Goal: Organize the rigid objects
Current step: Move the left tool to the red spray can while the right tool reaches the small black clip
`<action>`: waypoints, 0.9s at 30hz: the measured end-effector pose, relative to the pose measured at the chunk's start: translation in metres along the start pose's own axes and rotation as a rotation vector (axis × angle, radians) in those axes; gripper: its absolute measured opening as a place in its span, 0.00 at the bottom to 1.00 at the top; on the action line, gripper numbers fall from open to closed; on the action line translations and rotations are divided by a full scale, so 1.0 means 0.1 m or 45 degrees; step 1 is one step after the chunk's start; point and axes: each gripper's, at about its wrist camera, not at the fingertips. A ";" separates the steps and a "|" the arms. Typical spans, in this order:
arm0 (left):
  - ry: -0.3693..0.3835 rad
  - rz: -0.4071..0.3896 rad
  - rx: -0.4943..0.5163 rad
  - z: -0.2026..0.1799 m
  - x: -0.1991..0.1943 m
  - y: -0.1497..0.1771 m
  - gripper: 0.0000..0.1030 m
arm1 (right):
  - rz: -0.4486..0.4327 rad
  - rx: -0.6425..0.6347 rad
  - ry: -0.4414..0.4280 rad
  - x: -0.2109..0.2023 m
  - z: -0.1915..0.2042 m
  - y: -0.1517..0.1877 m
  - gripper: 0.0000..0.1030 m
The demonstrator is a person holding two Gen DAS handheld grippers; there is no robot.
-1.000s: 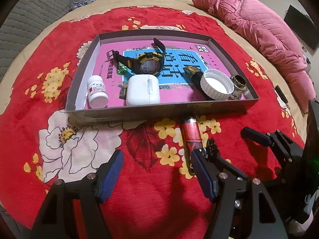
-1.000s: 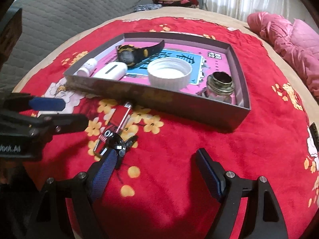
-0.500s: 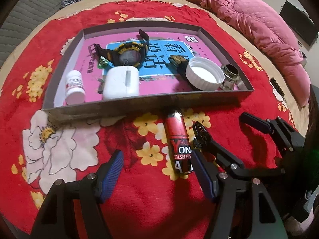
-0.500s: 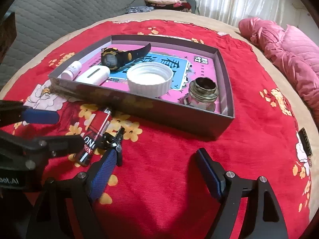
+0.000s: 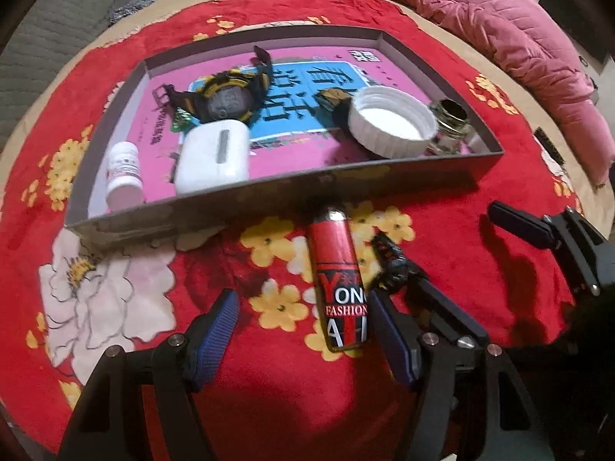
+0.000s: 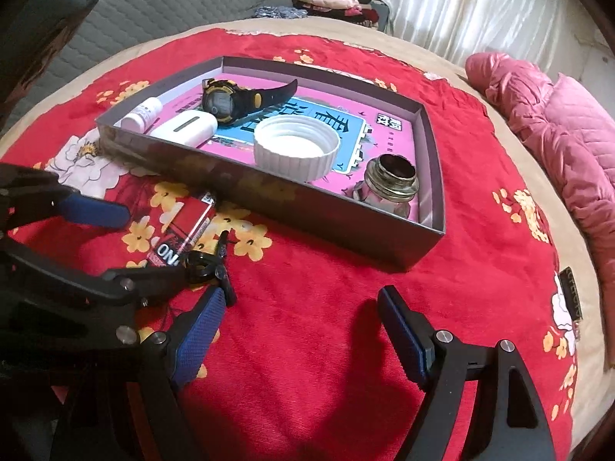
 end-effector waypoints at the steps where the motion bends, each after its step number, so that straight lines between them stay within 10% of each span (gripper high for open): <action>1: -0.019 -0.001 -0.002 0.02 0.01 -0.01 0.67 | -0.001 0.011 -0.014 0.00 -0.01 0.00 0.80; 27: 0.001 -0.078 0.039 0.36 0.04 -0.08 0.69 | -0.060 -0.047 -0.175 0.13 0.27 -0.10 0.72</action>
Point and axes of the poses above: each gripper's, at about its wrist camera, not at the fingertips, and x roughly the way its jaws point, z to its left, y to its underside, and after that the axes turned 4 degrees about y, right-handed
